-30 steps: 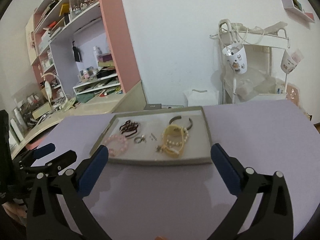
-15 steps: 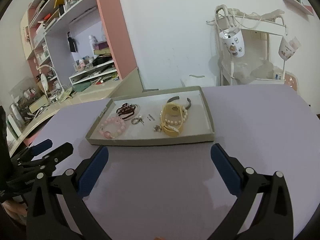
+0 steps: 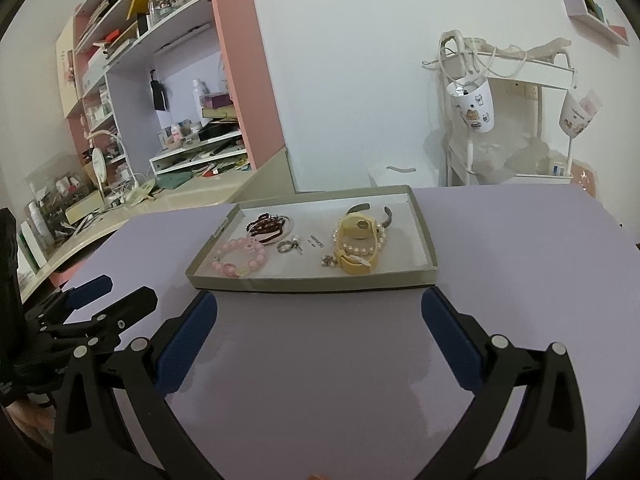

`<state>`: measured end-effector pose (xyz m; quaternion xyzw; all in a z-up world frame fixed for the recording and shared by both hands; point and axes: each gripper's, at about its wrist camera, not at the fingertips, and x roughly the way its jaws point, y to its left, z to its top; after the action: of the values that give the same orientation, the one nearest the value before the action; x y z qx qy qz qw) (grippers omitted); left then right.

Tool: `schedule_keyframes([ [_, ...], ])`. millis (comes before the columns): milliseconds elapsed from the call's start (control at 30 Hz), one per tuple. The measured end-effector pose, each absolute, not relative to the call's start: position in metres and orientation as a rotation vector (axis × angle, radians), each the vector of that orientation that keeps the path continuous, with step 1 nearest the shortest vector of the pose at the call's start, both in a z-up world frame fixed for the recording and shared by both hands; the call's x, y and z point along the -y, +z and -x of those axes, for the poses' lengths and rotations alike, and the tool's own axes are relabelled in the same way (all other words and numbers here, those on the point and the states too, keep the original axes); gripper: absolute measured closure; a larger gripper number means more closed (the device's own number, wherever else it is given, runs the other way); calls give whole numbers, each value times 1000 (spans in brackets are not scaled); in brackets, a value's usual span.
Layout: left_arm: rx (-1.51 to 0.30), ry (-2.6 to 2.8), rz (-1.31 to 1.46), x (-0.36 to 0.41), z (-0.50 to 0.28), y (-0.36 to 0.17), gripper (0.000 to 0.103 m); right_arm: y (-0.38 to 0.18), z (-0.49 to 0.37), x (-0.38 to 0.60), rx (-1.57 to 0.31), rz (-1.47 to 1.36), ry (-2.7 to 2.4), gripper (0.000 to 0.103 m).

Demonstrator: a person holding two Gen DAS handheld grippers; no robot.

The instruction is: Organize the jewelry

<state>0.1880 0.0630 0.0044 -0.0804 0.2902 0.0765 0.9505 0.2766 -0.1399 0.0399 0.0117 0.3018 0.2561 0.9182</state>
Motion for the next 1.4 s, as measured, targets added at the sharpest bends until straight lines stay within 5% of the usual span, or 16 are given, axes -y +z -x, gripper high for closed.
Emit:
schedule_keyframes([
  [1400, -562, 146, 143, -50, -181, 23, 2, 48, -272, 145, -616, -50, 539, 1],
])
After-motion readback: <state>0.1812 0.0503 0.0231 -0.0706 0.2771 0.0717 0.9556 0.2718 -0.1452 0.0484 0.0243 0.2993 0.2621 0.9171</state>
